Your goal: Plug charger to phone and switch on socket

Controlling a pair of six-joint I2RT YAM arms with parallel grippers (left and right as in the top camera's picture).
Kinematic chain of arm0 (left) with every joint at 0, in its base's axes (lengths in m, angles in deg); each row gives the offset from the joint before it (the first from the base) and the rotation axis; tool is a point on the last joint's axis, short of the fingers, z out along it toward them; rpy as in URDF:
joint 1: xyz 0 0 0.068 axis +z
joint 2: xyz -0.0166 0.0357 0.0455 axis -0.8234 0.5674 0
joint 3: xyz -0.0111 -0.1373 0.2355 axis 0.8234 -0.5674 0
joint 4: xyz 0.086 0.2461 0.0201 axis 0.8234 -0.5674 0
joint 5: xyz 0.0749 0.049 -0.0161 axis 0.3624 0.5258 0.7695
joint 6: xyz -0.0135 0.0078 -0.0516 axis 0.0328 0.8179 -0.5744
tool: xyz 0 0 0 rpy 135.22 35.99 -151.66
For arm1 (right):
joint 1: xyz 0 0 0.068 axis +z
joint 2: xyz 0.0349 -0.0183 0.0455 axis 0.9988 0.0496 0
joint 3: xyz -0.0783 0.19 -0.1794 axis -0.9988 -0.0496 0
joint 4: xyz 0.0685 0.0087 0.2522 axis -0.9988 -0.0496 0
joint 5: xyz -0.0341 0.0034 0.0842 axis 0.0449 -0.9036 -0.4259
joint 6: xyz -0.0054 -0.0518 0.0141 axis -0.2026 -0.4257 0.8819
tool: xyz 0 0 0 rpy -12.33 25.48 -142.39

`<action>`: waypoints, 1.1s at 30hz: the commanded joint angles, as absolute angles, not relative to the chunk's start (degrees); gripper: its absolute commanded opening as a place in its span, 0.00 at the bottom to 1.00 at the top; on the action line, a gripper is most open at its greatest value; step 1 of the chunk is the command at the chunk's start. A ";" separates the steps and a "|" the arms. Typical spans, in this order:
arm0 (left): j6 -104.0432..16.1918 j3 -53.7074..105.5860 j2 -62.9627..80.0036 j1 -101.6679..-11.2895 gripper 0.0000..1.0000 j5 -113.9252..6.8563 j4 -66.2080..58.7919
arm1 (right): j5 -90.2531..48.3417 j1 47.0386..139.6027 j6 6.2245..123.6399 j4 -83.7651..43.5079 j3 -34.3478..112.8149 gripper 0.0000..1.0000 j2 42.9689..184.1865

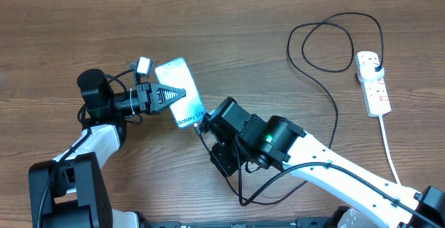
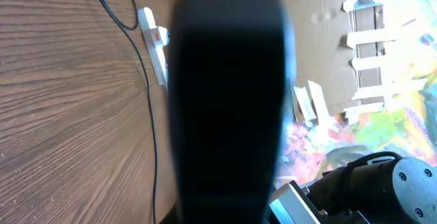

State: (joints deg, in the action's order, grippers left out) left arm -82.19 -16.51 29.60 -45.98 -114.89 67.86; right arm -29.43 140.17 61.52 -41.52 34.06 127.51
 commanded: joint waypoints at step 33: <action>-78.41 -15.63 29.45 -46.09 0.04 -116.40 67.99 | -29.60 140.17 61.46 -40.05 34.44 0.04 125.96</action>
State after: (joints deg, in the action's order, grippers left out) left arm -80.53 -16.51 29.60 -45.98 -114.87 67.82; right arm -29.47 140.17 61.52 -40.79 34.06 127.51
